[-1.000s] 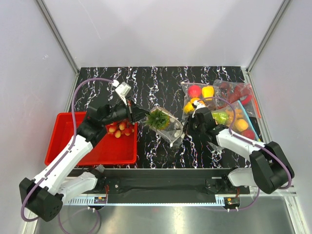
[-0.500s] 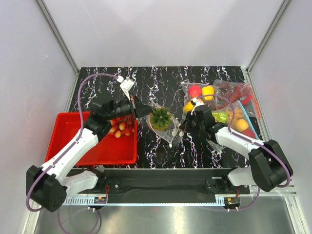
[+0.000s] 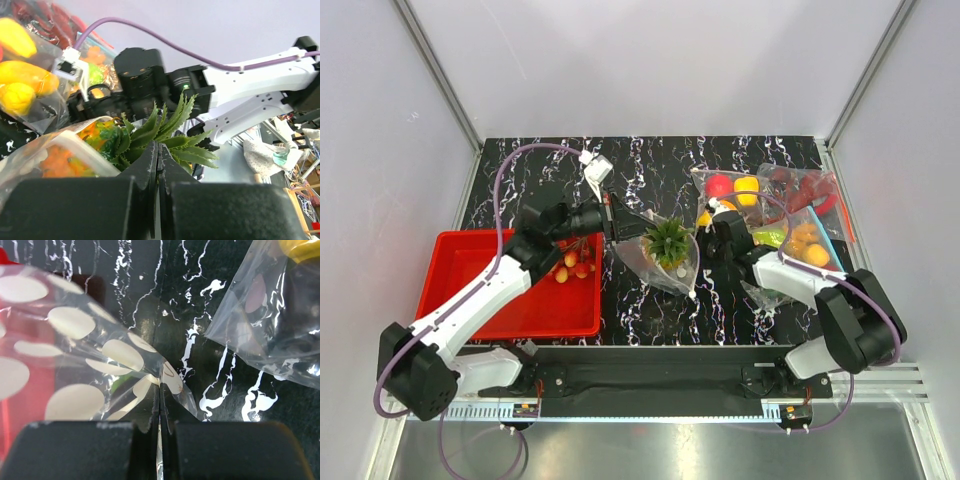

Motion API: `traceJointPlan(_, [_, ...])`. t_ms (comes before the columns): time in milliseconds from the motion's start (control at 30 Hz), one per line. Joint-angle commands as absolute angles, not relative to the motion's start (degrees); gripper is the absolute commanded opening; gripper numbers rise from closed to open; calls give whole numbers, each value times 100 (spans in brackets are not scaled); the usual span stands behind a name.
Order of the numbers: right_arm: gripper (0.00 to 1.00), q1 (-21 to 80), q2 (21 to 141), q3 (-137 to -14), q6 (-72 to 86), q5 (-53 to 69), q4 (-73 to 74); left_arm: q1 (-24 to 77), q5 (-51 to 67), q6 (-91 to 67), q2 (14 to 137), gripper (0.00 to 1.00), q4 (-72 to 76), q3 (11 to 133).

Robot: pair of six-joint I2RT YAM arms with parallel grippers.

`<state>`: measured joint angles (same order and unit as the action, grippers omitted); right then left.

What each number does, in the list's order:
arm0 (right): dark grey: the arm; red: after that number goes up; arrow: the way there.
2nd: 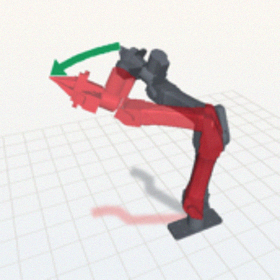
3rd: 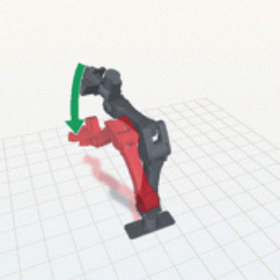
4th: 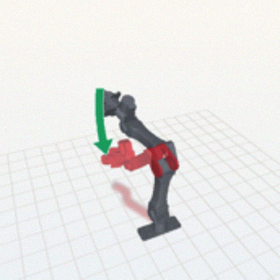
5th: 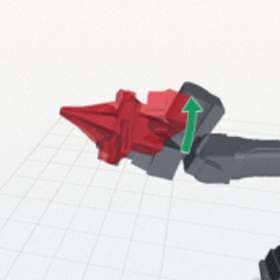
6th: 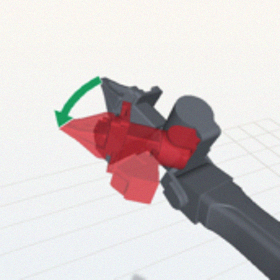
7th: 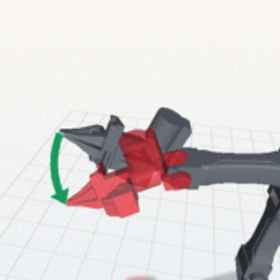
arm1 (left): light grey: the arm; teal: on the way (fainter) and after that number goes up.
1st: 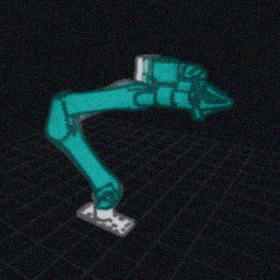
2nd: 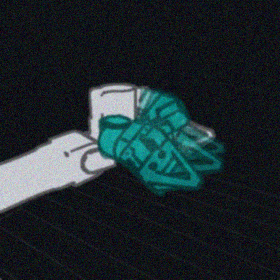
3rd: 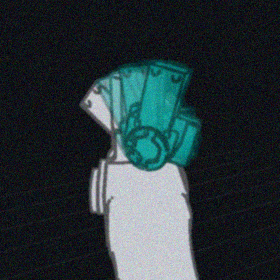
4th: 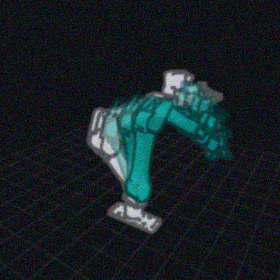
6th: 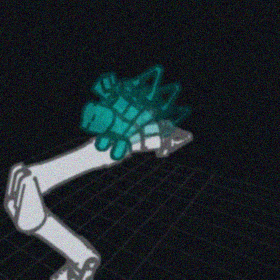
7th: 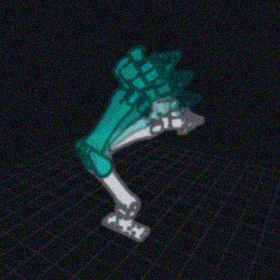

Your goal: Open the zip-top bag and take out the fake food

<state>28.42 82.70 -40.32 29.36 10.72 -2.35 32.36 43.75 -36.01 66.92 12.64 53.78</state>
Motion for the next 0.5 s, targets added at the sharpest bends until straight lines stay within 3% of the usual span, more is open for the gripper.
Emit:
traceJointPlan(0, [0, 2804, 8454, -4298, 2988, 1099, -492, 3243, 4684, -3797, 6399, 0, 1810, 5695])
traceJointPlan(467, [0, 2812, 9009, -4271, 3015, 1099, -729, 3234, 4816, -4148, 6126, 0, 2223, 5827])
